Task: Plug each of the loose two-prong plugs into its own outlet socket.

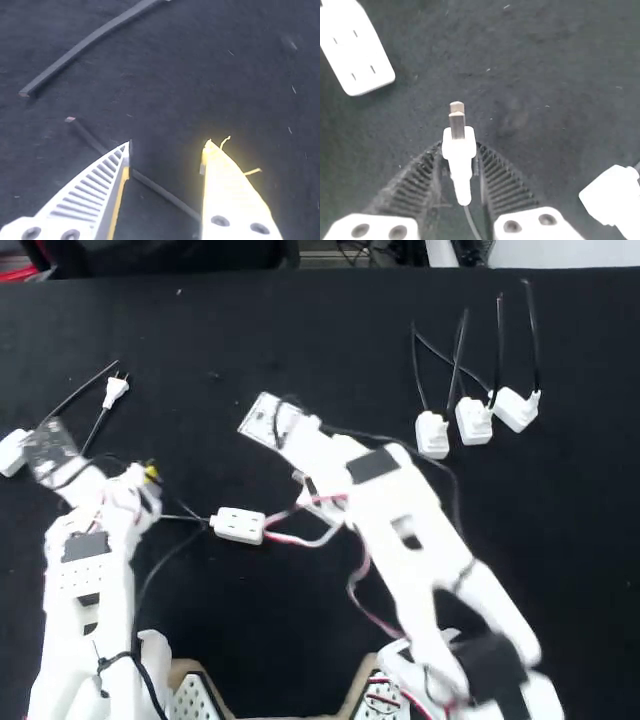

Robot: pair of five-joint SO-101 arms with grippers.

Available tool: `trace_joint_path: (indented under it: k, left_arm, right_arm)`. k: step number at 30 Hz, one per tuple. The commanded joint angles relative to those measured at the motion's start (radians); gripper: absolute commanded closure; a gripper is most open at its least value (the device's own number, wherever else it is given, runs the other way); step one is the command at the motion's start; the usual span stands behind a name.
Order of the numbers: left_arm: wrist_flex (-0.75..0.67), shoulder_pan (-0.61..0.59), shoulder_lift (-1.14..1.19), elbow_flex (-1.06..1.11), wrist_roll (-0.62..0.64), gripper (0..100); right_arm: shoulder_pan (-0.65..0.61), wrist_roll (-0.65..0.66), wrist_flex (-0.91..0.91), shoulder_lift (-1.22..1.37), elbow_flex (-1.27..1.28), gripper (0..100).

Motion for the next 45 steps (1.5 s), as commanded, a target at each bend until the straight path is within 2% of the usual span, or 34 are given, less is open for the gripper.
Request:
trace_joint_path:
  k: [1, 8, 14, 17, 25, 29, 37, 45]
  left_arm:
    - [0.048, 0.108, -0.017, -0.05, -0.078, 77]
    - [0.072, 0.219, -0.017, -0.059, -0.091, 77]
    - [0.08, 0.232, -0.028, -0.059, -0.086, 77]
    - [0.083, 0.251, -0.104, -0.035, -0.086, 77]
    - [0.095, 0.329, -0.434, 0.114, -0.094, 77]
    - [0.097, 0.349, -0.528, 0.173, -0.104, 77]
    - [0.153, 0.372, -0.54, 0.18, -0.249, 77]
    - [0.178, 0.361, -0.54, 0.177, -0.258, 77]
  right_arm:
    - [-0.041, -0.101, -0.107, -0.188, 0.133, 98.8]
    - [-0.192, -0.236, -0.382, -0.312, 0.375, 98.8]
    - [-0.27, -0.407, -0.692, -0.312, 0.516, 98.8]
    - [-0.316, -0.453, -0.798, -0.312, 0.579, 98.8]
    - [-0.431, -0.459, -0.807, -0.312, 0.604, 98.8]
    - [-0.434, -0.459, -0.807, -0.318, 0.604, 98.8]
    - [-0.439, -0.45, -0.802, -0.32, 0.604, 98.8]
    - [-0.431, -0.45, -0.773, -0.361, 0.605, 98.8]
